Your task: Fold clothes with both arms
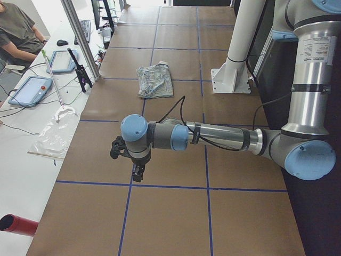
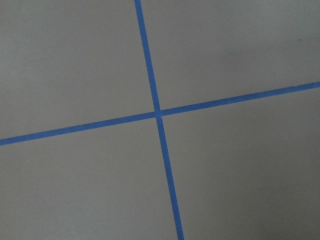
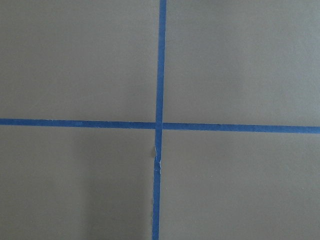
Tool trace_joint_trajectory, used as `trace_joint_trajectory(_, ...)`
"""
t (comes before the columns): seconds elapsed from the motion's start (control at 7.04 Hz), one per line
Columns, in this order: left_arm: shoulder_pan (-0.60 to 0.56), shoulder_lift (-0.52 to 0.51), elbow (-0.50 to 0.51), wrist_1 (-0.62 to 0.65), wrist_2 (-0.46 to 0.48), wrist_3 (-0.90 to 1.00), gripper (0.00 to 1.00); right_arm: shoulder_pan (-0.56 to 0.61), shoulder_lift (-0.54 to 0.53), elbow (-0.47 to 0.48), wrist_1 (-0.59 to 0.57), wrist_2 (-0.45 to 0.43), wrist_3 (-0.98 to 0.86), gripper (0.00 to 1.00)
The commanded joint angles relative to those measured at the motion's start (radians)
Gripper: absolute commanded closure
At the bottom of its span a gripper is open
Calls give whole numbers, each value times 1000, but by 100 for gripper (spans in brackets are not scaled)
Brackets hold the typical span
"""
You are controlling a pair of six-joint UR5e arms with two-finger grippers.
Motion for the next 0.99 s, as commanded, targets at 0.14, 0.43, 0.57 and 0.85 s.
trace_joint_trajectory(0.14,0,1,4,0,-1,-78,0,0,-11,98,-166,3,0,0)
trace_joint_trajectory(0.43,0,1,4,-2,-1,-113,0,-1,-19,85,-158,-2,-1,0)
trace_joint_trajectory(0.57,0,1,4,0,1,-117,0,-1,-19,85,-158,-2,-1,0)
trace_joint_trajectory(0.85,0,1,4,0,1,-117,0,-3,-19,78,-157,-2,-4,0)
